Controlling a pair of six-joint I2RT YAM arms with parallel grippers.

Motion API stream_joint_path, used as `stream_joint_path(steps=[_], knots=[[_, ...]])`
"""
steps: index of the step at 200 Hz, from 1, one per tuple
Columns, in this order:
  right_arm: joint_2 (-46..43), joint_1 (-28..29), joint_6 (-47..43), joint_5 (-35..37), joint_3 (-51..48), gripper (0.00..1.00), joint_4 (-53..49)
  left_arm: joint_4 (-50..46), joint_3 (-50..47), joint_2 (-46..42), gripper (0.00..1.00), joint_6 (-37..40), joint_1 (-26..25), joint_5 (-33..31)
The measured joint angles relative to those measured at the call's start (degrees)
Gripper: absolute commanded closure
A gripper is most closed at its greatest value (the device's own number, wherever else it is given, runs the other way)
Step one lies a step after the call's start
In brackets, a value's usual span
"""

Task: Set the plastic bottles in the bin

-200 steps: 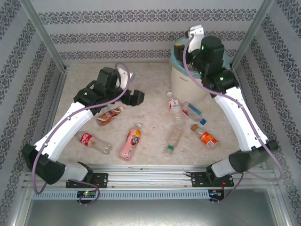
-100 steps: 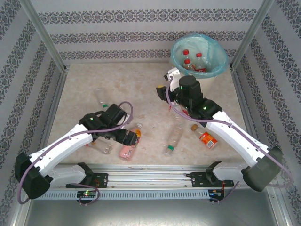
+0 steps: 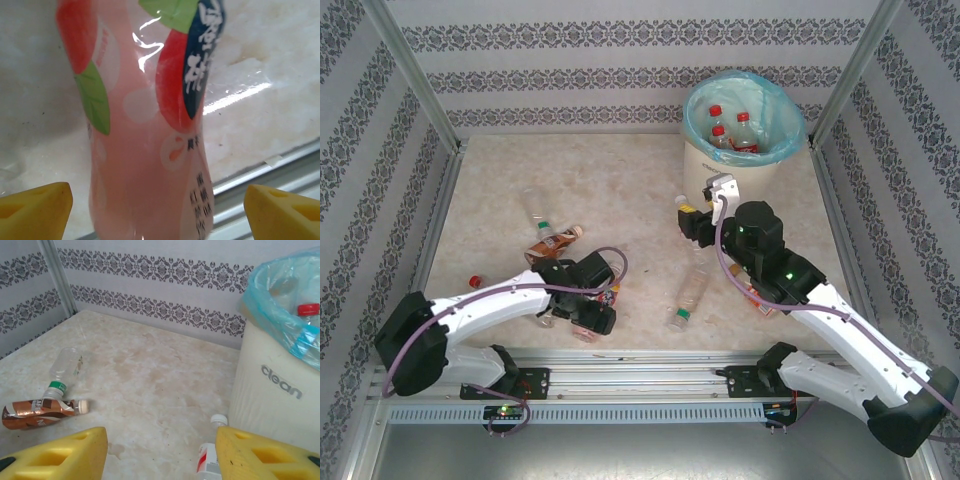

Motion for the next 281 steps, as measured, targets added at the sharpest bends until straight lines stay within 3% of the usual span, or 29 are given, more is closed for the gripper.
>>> stream_joint_path(steps=[21,64,117,164,213,247,281], knots=[[-0.44,0.00,0.11,0.31,-0.59,0.40,-0.02,2.71,-0.76,4.13,0.13,-0.81,-0.24,-1.31],[-0.46,0.00,0.22,0.98,-1.46,0.40,-0.31,6.88,-0.20,10.69,0.37,0.04,-0.31,-2.58],[1.88,0.00,-1.11,2.47,-0.35,0.36,-0.48,6.86,5.99,11.17,0.44,5.03,-0.52,-5.90],[4.76,-1.29,-5.55,-0.98,5.40,0.35,-0.50,13.11,15.37,6.05,1.00,17.94,-0.50,-9.84],[2.86,-1.92,-10.43,-6.95,7.41,0.34,4.94,28.57,25.22,7.26,1.00,34.56,-0.50,-10.49],[-0.81,-1.95,-12.52,-10.54,4.07,0.30,11.61,39.21,24.72,8.63,1.00,38.64,-0.50,-6.88],[-2.32,-2.14,-14.49,-14.78,3.56,0.30,13.20,50.93,18.25,8.00,1.00,40.44,-0.50,-3.32]])
